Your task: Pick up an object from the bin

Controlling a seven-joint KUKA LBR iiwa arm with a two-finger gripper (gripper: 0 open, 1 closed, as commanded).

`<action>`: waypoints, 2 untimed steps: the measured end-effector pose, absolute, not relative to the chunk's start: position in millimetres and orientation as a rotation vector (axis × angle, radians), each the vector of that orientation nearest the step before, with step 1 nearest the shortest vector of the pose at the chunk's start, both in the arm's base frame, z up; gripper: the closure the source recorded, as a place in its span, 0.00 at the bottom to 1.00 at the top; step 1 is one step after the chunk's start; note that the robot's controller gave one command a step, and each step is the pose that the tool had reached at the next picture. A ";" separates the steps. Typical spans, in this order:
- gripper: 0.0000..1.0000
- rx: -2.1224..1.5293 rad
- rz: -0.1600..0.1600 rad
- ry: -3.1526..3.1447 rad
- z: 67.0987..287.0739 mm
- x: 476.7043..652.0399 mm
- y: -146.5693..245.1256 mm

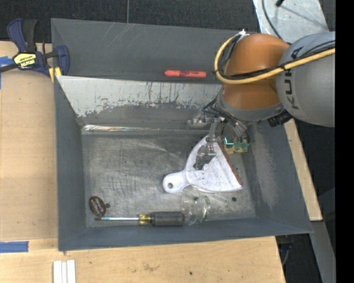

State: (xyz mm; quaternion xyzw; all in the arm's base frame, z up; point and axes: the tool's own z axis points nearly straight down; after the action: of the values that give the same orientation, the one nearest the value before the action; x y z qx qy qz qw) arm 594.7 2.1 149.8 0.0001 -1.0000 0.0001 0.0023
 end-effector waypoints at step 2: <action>0.00 0.121 0.001 -3.147 104.4 575.7 8.6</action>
Offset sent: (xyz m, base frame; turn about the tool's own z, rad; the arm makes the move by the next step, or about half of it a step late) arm -0.0349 0.0120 -0.0798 -0.1273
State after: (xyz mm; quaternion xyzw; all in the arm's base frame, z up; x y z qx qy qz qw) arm 575.7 8.6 104.4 0.0383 -0.9993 0.0002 -0.0039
